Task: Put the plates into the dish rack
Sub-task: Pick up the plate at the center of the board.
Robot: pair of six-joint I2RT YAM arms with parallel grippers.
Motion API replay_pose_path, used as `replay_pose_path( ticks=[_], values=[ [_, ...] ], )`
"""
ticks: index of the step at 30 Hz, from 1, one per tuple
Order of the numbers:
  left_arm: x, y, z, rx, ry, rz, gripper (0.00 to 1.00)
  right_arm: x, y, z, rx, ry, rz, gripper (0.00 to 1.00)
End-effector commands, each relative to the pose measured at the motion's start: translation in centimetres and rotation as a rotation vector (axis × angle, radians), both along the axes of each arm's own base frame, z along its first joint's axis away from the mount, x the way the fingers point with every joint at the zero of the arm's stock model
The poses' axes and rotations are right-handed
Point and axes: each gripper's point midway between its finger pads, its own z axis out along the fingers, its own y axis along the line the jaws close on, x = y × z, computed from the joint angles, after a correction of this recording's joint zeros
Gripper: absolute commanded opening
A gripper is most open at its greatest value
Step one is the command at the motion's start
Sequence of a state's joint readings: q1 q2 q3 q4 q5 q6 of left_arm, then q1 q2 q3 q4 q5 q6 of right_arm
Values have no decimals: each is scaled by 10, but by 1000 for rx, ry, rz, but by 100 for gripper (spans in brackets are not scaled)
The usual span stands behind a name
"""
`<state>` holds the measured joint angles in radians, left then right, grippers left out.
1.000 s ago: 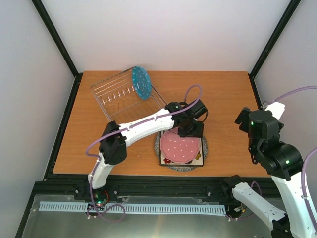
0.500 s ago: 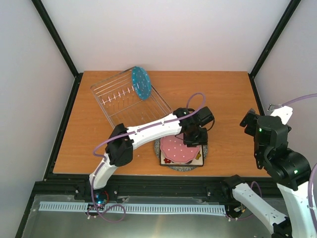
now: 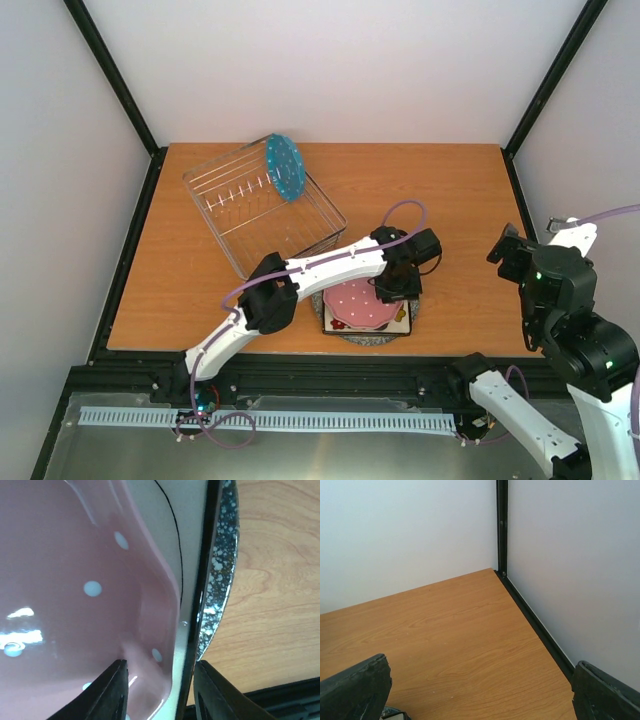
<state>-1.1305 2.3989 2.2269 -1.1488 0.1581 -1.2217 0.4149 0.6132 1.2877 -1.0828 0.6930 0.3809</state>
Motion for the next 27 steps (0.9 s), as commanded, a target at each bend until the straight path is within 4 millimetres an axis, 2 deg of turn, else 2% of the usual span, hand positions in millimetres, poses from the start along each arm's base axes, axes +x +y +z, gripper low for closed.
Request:
replay_pose_path(
  ticks=[1,6,16,23,27],
  values=[
    [1,2,11,32,-54,17,36,-6,-2,6,-12,-21,16,97],
    [5,5,8,51,-71,25,36,-6,0,5,-24,-20,34,97],
    [8,-2,-3,52,-77,16,35,-6,2,9,-35,-27,49,97],
    [6,-2,-20,81,-62,2,33,-9,0,9,-39,-33,49,97],
    [6,1,-21,96,-66,5,28,-9,-1,10,-45,-35,46,97]
  ],
)
